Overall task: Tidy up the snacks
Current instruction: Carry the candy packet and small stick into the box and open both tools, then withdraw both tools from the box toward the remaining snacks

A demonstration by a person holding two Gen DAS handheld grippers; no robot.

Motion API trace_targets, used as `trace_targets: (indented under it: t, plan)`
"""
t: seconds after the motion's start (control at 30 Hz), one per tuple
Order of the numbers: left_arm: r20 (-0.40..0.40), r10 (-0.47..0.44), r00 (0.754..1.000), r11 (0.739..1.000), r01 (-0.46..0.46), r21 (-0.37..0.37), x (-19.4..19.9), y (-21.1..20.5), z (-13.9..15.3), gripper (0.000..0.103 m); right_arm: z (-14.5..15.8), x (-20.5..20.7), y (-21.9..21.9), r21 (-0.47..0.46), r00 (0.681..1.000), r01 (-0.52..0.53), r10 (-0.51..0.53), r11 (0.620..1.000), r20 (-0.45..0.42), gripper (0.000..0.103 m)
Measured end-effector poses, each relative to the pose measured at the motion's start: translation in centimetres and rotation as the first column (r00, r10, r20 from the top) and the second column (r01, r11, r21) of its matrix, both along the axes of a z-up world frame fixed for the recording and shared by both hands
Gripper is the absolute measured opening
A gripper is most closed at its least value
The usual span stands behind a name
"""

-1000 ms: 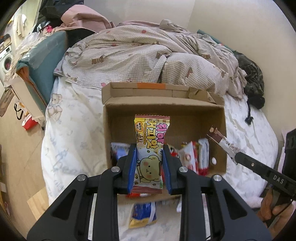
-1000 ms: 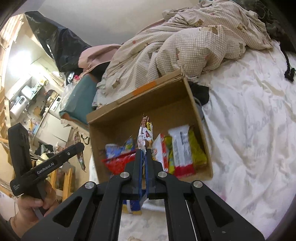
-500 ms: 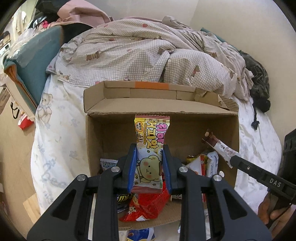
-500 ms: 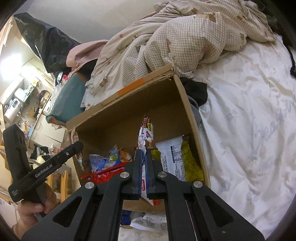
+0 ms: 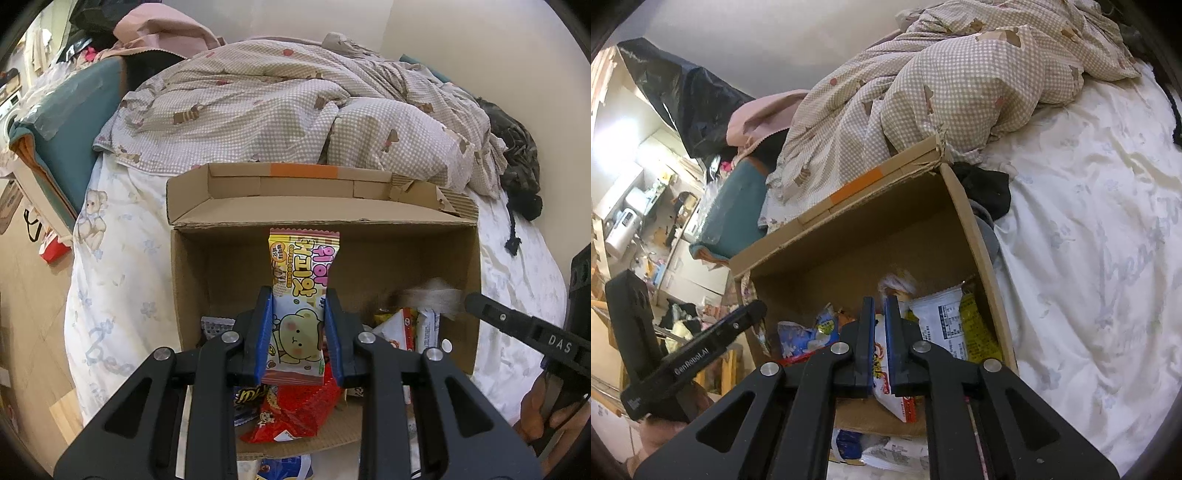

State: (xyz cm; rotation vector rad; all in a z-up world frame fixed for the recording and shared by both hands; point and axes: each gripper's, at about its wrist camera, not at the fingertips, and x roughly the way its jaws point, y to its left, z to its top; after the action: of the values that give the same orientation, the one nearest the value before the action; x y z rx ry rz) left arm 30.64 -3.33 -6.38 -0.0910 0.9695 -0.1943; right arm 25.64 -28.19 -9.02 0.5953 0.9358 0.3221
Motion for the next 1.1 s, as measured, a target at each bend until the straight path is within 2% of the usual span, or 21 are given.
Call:
trace_targets:
  t: [0.03, 0.07, 0.13, 0.17, 0.2, 0.63, 0.93, 1.1]
  plan:
    - [0.002, -0.003, 1.000, 1.000, 0.003, 0.000, -0.1, -0.1, 0.1, 0.027, 0.1, 0.0, 0.0, 0.002, 1.000, 0.001, -0.001, 1.000, 0.003, 0.009]
    - [0.001, -0.003, 1.000, 1.000, 0.003, 0.000, -0.1, -0.1, 0.1, 0.032, 0.2, 0.0, 0.0, 0.002, 1.000, 0.001, -0.001, 1.000, 0.005, 0.014]
    - [0.009, -0.004, 1.000, 1.000, 0.004, -0.013, -0.3, -0.1, 0.3, 0.060, 0.2, -0.1, 0.0, -0.003, 1.000, 0.006, -0.006, 1.000, 0.005, 0.033]
    - [0.019, 0.001, 1.000, 1.000, 0.000, -0.011, -0.5, -0.2, 0.4, 0.066, 0.2, -0.1, 0.0, -0.002, 1.000, 0.013, -0.013, 1.000, 0.004, 0.051]
    - [0.029, 0.006, 1.000, 1.000, -0.006, -0.008, -0.7, -0.2, 0.6, 0.073, 0.2, -0.2, -0.2, 0.002, 1.000, 0.020, -0.020, 1.000, 0.008, 0.064]
    - [0.063, 0.009, 0.998, 1.000, -0.009, -0.004, -1.2, 0.1, 1.0, 0.075, 0.2, -0.2, 0.2, -0.011, 1.000, 0.006, -0.006, 1.000, 0.005, 0.065]
    - [0.092, 0.000, 0.996, 1.000, -0.003, 0.026, -1.5, -0.1, 1.0, 0.075, 0.6, -0.3, 0.5, -0.028, 1.000, -0.007, 0.007, 1.000, 0.019, 0.065]
    - [0.123, 0.017, 0.992, 0.999, -0.022, 0.034, -2.3, 0.0, 1.7, 0.075, 1.1, -1.1, 0.4, -0.029, 0.999, 0.024, -0.022, 0.999, 0.044, 0.065]
